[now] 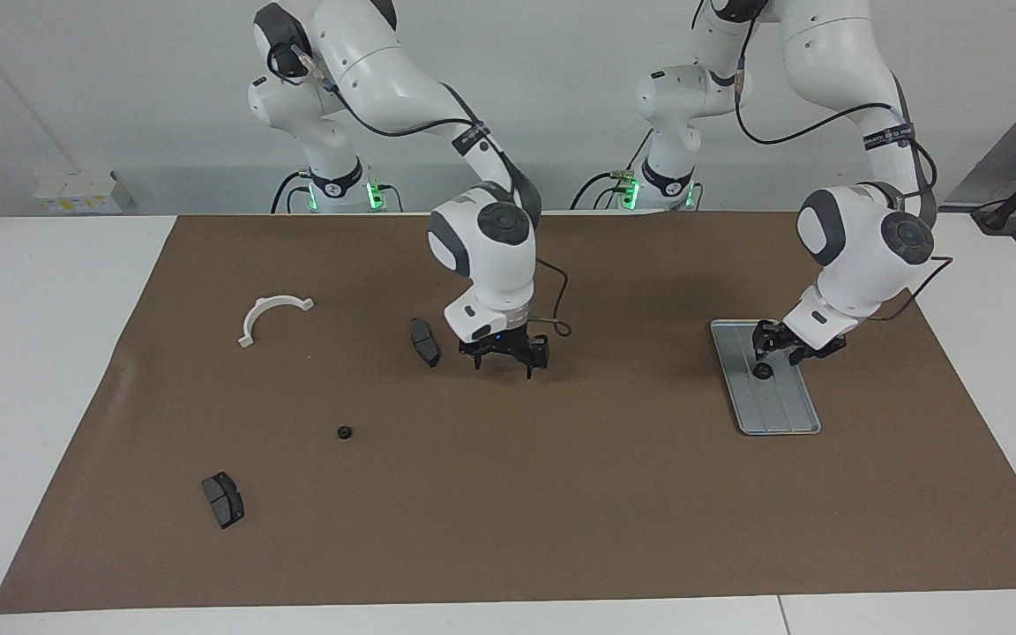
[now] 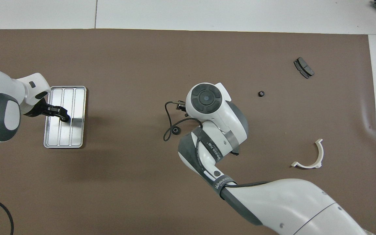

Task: Pick bearing gear from pile to tray

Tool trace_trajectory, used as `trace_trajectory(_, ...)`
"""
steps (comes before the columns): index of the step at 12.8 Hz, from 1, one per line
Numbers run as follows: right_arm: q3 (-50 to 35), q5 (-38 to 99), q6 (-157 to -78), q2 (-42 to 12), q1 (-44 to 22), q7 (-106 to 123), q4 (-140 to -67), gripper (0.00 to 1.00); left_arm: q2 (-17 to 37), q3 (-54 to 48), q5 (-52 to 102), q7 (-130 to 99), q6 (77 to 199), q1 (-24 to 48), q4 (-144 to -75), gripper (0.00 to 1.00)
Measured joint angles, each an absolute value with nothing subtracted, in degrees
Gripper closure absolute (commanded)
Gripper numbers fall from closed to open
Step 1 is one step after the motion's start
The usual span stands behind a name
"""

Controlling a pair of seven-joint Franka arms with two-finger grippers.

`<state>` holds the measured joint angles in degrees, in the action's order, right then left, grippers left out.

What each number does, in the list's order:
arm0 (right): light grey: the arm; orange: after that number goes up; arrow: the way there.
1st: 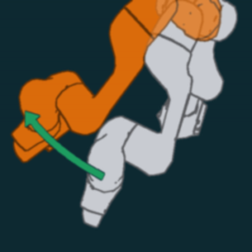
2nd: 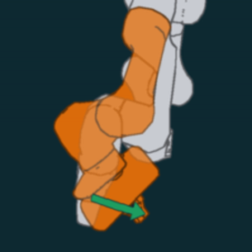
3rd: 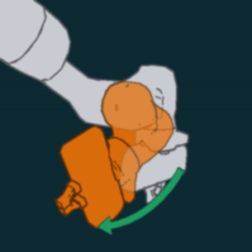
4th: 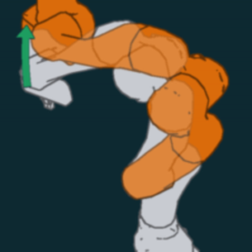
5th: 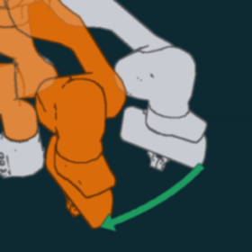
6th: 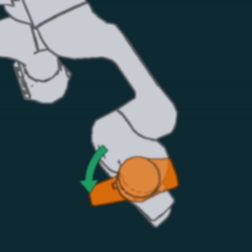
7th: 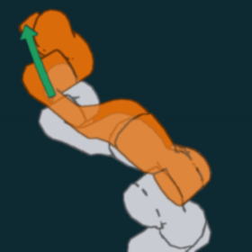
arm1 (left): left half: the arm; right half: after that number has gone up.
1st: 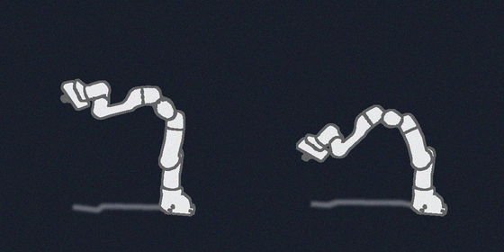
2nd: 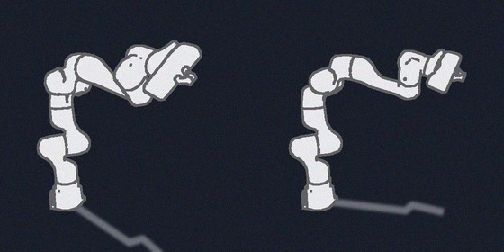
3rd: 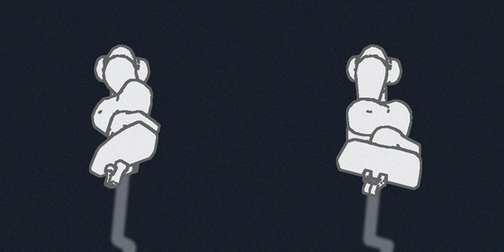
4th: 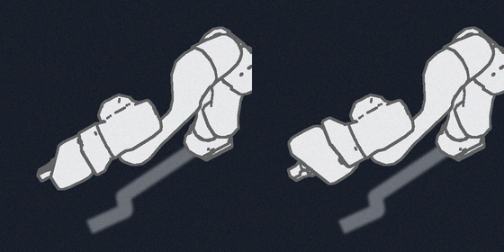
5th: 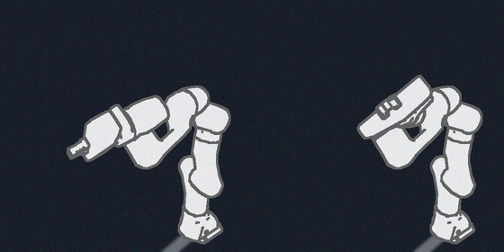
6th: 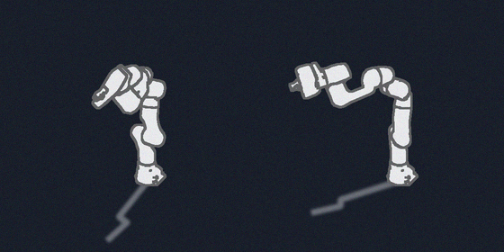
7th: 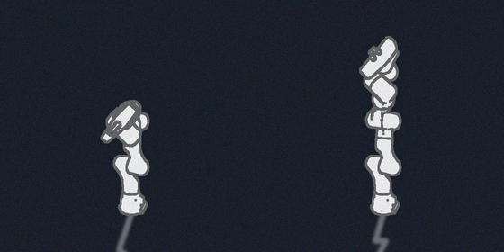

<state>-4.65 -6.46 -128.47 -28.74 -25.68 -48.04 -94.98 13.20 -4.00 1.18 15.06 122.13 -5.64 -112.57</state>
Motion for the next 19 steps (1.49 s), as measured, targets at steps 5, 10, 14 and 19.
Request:
trace_trajectory(5,-4.6,-6.5,-131.7,-28.6,-17.0,-39.2,-95.0,0.00,12.7,-4.8,1.3,2.5,122.1,1.0,-112.3,0.38)
trace_trajectory(10,-4.6,-6.5,-131.7,-28.7,-8.9,-28.3,-97.3,0.00,12.5,-5.2,1.4,-20.0,123.0,12.6,-112.1,0.38)
trace_trajectory(14,-4.7,-6.5,-132.0,-28.6,-5.9,-23.0,-99.8,0.11,13.2,-5.4,1.4,-35.2,129.1,22.2,-112.2,0.38)
trace_trajectory(19,-4.8,-6.5,-137.1,-28.5,-5.6,-22.8,-102.4,0.36,17.4,-5.3,2.9,-40.4,132.9,29.3,-108.6,0.07)
